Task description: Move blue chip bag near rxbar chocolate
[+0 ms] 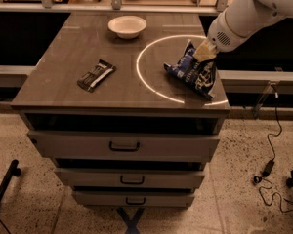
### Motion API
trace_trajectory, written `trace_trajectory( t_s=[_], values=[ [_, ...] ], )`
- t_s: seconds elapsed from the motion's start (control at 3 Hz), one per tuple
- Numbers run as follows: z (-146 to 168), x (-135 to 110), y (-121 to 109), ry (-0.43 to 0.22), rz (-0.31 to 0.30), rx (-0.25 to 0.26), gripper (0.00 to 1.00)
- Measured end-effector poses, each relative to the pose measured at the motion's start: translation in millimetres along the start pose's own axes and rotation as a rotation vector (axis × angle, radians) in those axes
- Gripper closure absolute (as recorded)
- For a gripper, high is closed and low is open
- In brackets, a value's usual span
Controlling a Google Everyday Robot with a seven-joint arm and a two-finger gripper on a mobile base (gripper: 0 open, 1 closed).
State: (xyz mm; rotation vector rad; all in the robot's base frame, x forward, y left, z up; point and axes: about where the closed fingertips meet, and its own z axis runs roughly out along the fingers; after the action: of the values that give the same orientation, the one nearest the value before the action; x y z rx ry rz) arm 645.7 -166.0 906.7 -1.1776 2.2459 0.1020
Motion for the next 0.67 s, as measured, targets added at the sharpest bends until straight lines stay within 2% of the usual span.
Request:
trace_trajectory(
  t_s=[0.33, 0.67],
  values=[
    [1.8, -0.3, 1.0, 0.001, -0.001, -0.003, 1.0],
    [-0.5, -1.9, 0.7, -0.012, 0.001, -0.004, 1.0]
  ],
)
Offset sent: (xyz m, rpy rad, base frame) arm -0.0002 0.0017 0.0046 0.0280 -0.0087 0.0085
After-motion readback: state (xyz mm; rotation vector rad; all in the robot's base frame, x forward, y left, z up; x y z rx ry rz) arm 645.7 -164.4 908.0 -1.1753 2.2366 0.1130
